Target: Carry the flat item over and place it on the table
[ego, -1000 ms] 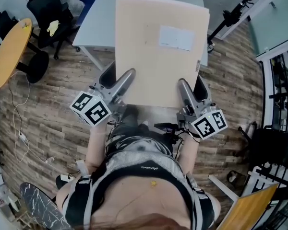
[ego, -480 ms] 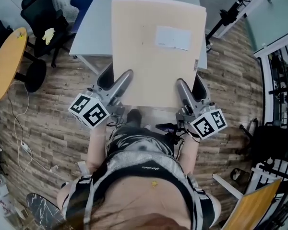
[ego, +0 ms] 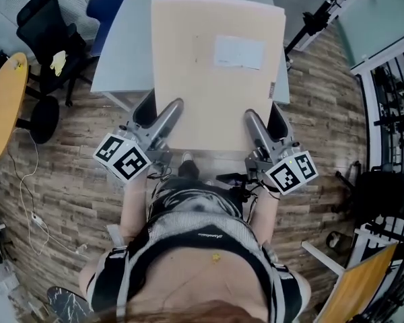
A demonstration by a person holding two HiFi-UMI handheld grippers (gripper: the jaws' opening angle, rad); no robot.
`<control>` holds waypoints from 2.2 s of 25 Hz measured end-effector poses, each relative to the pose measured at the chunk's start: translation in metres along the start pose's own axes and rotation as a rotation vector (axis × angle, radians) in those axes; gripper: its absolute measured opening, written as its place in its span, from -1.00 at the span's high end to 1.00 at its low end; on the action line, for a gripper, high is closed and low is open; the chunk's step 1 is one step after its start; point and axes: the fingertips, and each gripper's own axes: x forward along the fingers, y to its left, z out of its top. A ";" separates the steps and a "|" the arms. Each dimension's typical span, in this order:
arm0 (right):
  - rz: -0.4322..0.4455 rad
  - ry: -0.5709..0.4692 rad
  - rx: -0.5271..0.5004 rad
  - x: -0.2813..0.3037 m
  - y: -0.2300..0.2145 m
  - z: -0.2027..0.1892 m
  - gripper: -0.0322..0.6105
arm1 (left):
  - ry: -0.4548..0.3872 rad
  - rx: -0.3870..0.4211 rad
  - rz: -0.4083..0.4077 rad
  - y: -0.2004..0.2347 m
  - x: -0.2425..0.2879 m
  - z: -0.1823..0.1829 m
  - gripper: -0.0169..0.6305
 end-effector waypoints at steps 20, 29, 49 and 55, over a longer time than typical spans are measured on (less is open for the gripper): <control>-0.052 -0.006 -0.006 0.086 -0.012 -0.015 -0.04 | 0.034 -0.014 -0.036 0.084 0.037 0.029 0.00; -0.061 0.000 0.001 0.108 -0.007 -0.025 -0.03 | 0.046 -0.016 -0.033 0.107 0.036 0.038 0.00; -0.017 0.047 0.011 0.162 -0.031 -0.028 -0.04 | 0.032 -0.029 0.032 0.148 0.060 0.048 0.00; -0.023 0.034 0.011 0.186 -0.050 -0.017 -0.04 | 0.036 -0.021 0.020 0.161 0.091 0.058 0.00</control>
